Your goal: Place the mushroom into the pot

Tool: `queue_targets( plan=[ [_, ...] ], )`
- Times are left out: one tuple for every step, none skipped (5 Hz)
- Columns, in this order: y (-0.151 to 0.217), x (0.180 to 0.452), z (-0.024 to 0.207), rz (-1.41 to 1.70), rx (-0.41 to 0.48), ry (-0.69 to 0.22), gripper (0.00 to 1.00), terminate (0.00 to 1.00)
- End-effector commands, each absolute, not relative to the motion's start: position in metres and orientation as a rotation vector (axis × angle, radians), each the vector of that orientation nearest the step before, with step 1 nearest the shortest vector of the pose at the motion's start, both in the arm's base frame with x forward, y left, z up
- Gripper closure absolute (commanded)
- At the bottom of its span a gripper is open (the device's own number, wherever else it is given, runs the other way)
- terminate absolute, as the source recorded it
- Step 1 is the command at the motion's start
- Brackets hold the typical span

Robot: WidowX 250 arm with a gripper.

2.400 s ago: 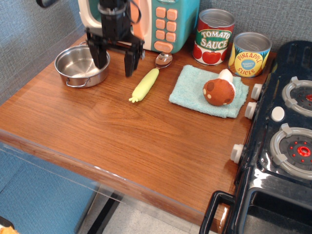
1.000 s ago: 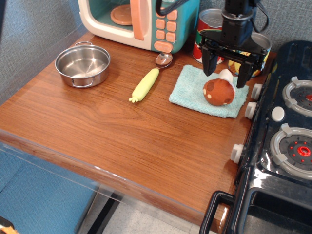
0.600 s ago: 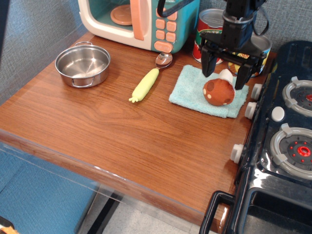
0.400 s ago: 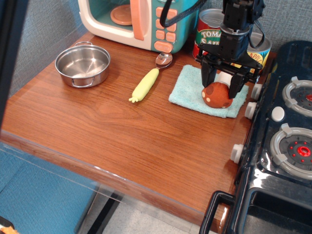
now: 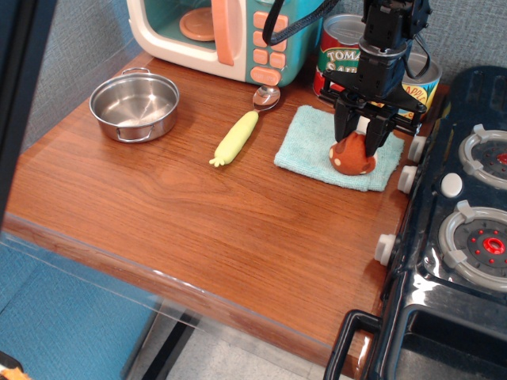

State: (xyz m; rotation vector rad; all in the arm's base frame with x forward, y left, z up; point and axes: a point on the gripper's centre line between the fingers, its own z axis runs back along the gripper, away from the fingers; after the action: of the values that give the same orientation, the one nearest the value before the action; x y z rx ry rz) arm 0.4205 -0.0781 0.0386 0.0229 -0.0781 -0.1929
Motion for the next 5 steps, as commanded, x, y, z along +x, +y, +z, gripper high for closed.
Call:
queue_targets(
  plan=[
    [-0.044,0.413,0.105,-0.154,-0.021,-0.234,1.00,0.00],
    [-0.011,0.402,0.113,-0.120,-0.002,-0.226,1.00,0.00],
    [0.031,0.389,0.109,-0.065,0.069,-0.197,1.00,0.00],
    [0.072,0.381,0.102,-0.035,0.100,-0.164,1.00,0.00],
    [0.105,0.377,0.103,0.001,0.145,-0.150,1.00,0.00]
  ],
)
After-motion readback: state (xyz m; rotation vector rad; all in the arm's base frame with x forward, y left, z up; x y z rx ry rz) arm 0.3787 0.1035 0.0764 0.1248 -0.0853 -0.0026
